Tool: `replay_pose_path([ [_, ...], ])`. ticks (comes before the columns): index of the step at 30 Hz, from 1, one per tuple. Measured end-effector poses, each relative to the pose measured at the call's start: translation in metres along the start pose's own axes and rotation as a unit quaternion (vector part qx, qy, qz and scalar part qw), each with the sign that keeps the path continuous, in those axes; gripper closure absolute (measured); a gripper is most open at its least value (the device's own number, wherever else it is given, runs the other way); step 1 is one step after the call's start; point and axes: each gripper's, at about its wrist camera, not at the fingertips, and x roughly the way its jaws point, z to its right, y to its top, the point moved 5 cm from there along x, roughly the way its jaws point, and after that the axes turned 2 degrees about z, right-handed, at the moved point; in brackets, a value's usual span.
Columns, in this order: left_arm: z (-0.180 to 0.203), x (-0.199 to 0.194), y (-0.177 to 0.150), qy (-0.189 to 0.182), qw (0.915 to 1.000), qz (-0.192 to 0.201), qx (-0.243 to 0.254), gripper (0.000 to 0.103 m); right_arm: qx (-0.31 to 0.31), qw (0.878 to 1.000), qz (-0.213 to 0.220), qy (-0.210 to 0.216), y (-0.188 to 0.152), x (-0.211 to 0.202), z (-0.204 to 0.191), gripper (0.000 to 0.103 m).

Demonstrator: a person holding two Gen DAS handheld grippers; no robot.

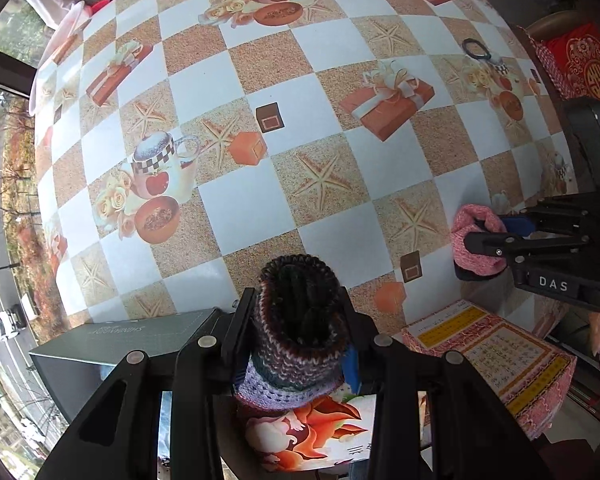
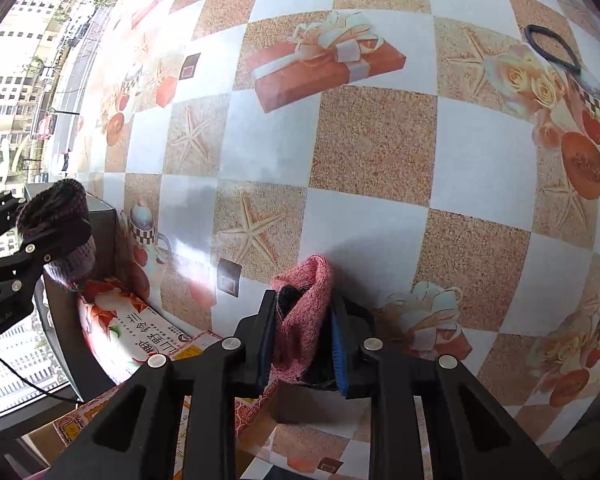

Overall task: Organize soft objects
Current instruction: 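Close the left tool on the striped beanie while the right tool grasps the pink hat, then carry the striped beanie and pink hat over the white box with both tools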

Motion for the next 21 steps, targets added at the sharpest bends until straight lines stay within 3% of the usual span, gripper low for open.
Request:
replay_pose_path([
  [2,-0.013,-0.007,-0.013,-0.007,0.9998,0.014,-0.009,0.063,0.008,1.0,0.009,0.004,-0.002,-0.013,0.007,0.078],
  [12,0.023,-0.061,-0.042,-0.033,0.9964,0.073,-0.03,0.062,0.049,0.997,0.058,-0.005,-0.033,-0.077,0.031,0.078],
  [21,0.032,-0.078,-0.091,-0.063,0.9929,0.101,-0.004,0.062,0.106,0.988,0.106,-0.034,-0.096,-0.113,0.024,0.077],
])
